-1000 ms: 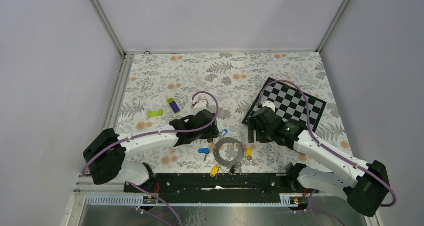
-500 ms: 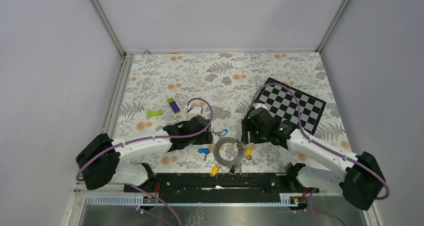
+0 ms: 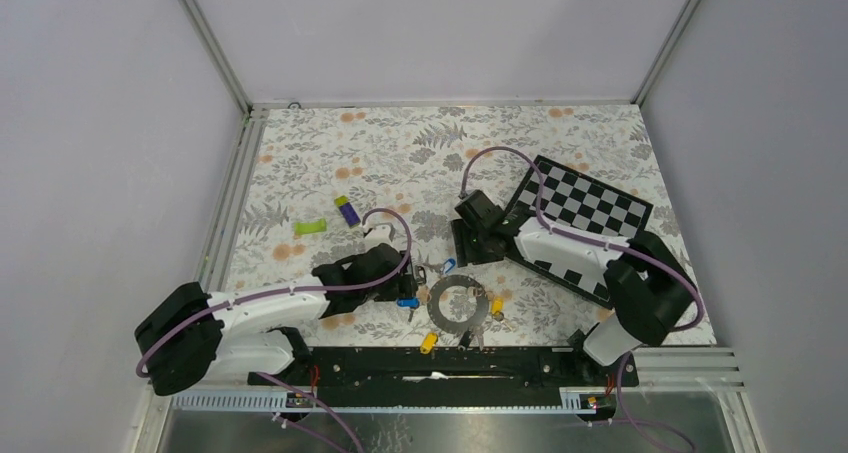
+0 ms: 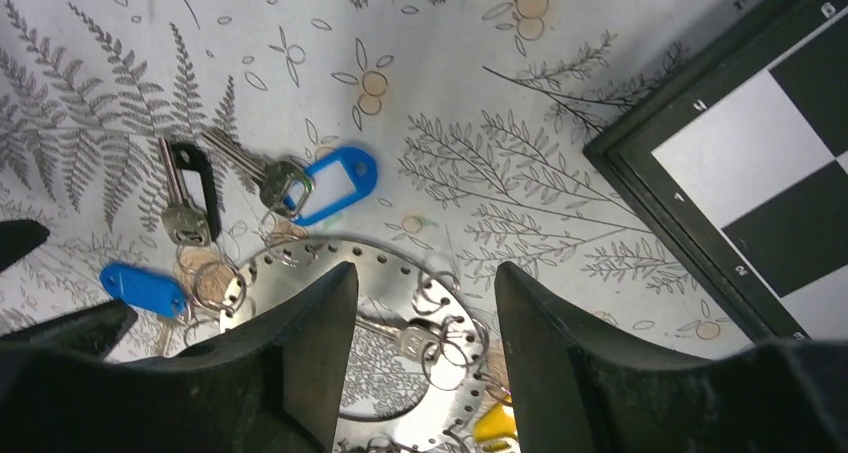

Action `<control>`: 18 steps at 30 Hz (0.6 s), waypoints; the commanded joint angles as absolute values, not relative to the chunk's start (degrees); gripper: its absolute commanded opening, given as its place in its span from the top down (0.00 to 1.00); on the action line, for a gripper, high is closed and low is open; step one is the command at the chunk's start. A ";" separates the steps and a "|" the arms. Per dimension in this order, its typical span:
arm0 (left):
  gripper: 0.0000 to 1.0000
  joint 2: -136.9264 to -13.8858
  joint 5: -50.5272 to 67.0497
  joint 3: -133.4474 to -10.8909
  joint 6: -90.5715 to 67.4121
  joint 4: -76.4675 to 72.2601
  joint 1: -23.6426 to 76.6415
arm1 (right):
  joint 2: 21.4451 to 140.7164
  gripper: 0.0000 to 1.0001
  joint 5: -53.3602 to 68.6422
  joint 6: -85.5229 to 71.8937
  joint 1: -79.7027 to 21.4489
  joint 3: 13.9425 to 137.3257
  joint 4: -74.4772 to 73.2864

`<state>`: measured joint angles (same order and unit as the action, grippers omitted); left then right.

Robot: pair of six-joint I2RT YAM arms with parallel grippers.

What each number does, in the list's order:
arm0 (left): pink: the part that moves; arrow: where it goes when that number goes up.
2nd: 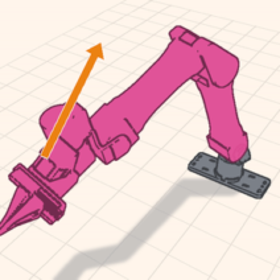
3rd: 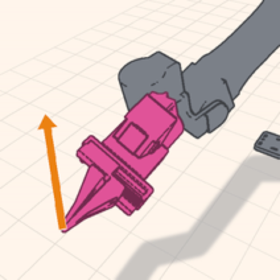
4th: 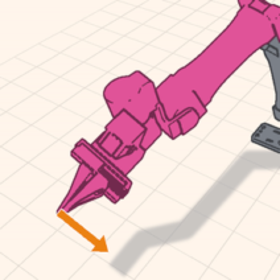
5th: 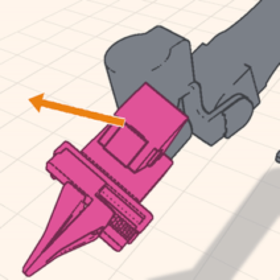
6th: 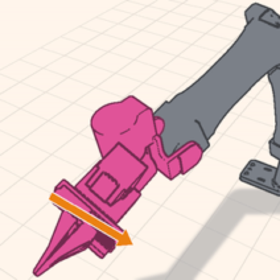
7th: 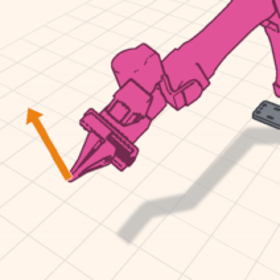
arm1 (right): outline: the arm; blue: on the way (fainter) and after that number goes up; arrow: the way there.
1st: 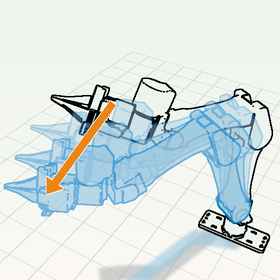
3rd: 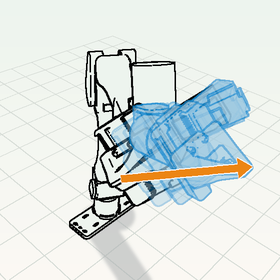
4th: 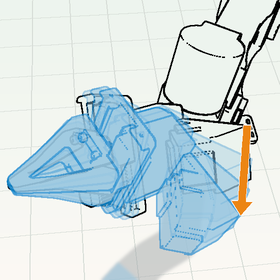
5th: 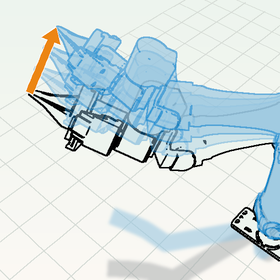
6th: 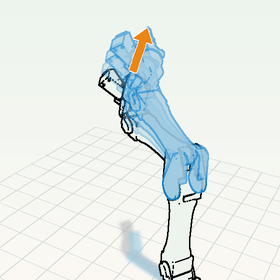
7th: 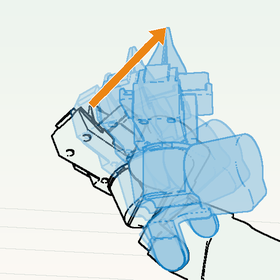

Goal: Remove the keys from the keyring

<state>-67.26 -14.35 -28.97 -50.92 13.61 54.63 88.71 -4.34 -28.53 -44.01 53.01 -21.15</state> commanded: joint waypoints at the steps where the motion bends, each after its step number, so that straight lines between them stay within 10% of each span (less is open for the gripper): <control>1: 0.30 -65.49 -14.38 -28.92 -50.71 10.58 54.40 | 92.64 0.42 -9.86 -30.64 -46.90 58.04 -25.48; 18: 0.29 -61.17 -15.47 -28.56 -49.06 11.93 54.41 | 97.46 0.57 -17.80 -37.03 -52.12 60.61 -33.15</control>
<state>-63.57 -14.20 -28.73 -49.78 12.91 54.63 98.94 -15.64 -34.28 -51.57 61.41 -31.81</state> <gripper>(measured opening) 0.701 0.453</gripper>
